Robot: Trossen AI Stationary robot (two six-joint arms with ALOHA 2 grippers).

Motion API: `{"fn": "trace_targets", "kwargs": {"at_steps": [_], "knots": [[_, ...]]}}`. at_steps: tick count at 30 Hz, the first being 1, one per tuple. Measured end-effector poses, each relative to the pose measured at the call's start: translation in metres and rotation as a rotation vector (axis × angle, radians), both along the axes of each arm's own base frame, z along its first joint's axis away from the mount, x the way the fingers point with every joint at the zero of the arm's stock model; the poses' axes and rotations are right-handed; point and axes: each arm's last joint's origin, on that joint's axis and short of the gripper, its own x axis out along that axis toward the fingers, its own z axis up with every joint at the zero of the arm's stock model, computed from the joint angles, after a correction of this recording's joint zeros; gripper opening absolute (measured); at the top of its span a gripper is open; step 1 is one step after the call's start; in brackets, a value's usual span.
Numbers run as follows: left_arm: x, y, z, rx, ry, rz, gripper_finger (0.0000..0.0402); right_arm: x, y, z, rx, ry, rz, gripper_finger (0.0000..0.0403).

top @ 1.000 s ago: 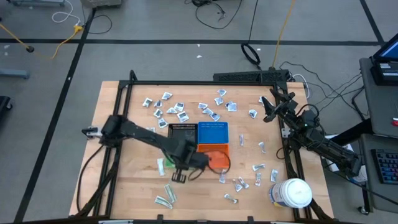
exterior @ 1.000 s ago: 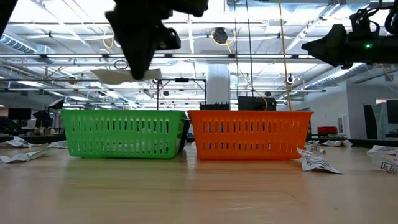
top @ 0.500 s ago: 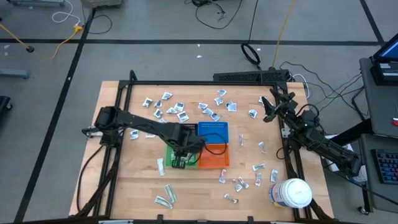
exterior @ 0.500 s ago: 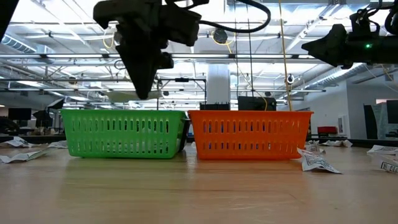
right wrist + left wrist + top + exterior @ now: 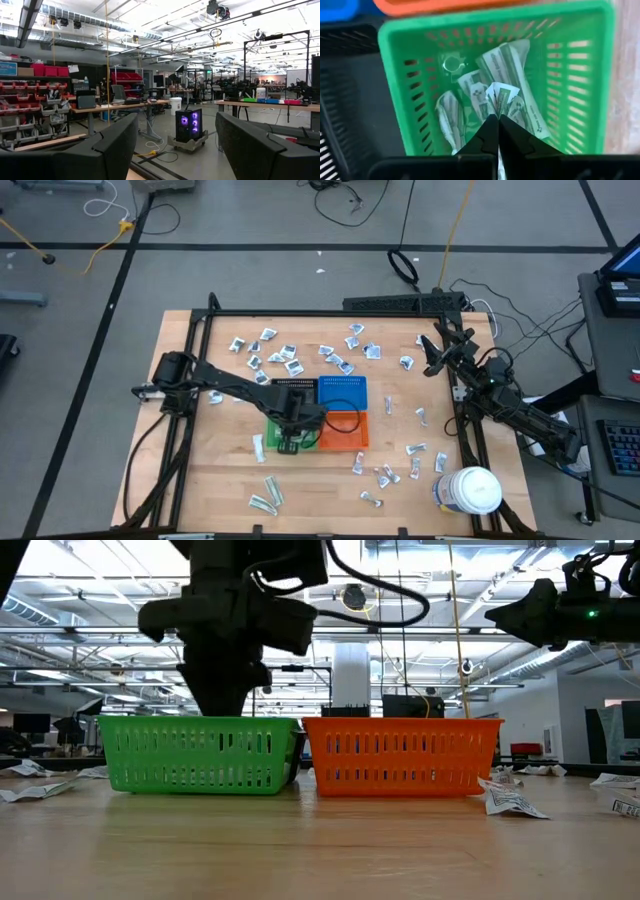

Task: Pick & Place First Aid Supplies
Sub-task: Put the bandage into the green bin

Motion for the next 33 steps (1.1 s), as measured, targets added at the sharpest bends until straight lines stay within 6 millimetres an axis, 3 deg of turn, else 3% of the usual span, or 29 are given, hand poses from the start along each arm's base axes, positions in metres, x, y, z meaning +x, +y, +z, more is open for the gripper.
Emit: {"fn": "trace_targets", "kwargs": {"at_steps": [6,14,19,24,33], "knots": [[0.000,-0.002,-0.001,0.038,-0.006,-0.005,0.0023,0.000,0.000,0.000,0.000,0.000,0.000,0.0263],[-0.002,-0.003,0.001,0.032,0.010,0.094,0.0162,0.000,0.000,0.000,0.000,0.000,0.000,0.0263],[-0.002,-0.001,0.007,0.013,0.011,0.261,0.0216,0.000,0.000,0.000,0.000,0.000,0.000,0.0263],[-0.004,0.001,0.017,-0.021,-0.010,0.469,0.0235,0.000,0.000,0.000,0.000,0.000,0.000,0.0263],[-0.009,0.007,0.028,-0.086,0.006,0.937,0.0237,0.000,0.000,0.000,0.000,0.000,0.000,0.0263]]}}
